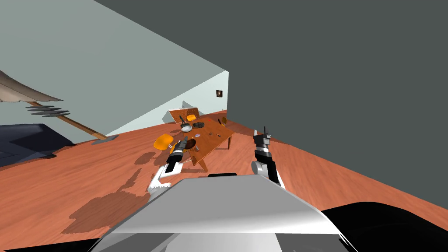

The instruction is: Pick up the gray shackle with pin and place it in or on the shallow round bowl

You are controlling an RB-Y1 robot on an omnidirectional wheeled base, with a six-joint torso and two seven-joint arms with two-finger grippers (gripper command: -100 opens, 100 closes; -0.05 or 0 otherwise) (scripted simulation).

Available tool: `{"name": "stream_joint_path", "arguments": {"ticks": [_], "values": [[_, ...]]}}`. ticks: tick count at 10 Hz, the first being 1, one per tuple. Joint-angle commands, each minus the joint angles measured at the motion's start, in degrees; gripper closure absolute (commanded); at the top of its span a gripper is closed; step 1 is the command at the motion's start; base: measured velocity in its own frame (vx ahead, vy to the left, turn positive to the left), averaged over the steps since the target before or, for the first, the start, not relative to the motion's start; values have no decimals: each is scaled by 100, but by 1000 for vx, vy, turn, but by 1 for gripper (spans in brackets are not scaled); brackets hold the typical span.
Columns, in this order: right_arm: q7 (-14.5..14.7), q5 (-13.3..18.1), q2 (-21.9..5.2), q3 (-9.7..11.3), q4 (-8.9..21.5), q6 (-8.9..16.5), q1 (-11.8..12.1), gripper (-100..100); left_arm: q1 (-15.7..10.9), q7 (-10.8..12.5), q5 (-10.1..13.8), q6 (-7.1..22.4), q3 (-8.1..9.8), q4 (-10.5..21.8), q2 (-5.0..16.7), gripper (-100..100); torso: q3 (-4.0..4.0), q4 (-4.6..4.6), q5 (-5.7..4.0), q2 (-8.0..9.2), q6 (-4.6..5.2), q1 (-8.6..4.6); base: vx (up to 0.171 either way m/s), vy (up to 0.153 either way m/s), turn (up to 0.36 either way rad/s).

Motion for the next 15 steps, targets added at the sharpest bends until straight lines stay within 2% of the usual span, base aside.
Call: {"name": "stream_joint_path", "arguments": {"ticks": [1,2,3,4,6,7,8,9,10,11,15], "values": [[0,0,0,0,0,0,0,0,22,-259,-120,58,208,286,-45,-100,0,0,0,0,0,0,60,-86,-175],[0,0,0,0,0,0,0,0,22,-259,-120,58,208,348,-45,-100,-2,-1,-2,-4,0,-7,55,-56,-39],[0,0,0,-1,0,0,1,0,4,-423,-191,101,359,481,-59,-100,-2,-1,-1,-3,-3,-1,60,-68,-93],[0,0,0,0,0,0,0,0,4,-423,-191,101,359,602,-59,-100,-2,-1,-1,-4,-2,-3,57,-57,-42],[0,0,0,0,0,0,0,0,-6,-749,-318,182,666,986,-95,-100,-3,-1,0,-6,-1,1,95,-68,-121],[0,0,0,0,0,0,1,0,-6,-749,-318,182,666,1097,-95,-100,-13,-4,-1,-23,-1,-5,95,-57,-47],[0,0,0,-1,0,0,1,0,0,-910,-375,220,819,1335,-117,-100,-11,-5,-1,-18,-3,0,77,-49,-61],[0,0,0,-1,0,0,1,0,0,-910,-375,220,819,1335,-117,-100,-9,-4,0,-14,-2,3,60,-35,-48],[0,0,0,-1,0,0,1,0,28,-1206,-475,290,1111,1695,-169,-100,-3,-2,0,-5,-4,7,133,-81,-199],[0,0,0,0,0,0,1,0,28,-1222,-475,290,1120,1787,-169,-100,-13,-5,-1,-23,-1,-7,140,-90,-69],[0,0,-1,-1,0,0,2,0,133,-1780,-628,405,1668,2522,-294,-100,-22,-8,0,-37,-3,6,148,-46,-83]]}}
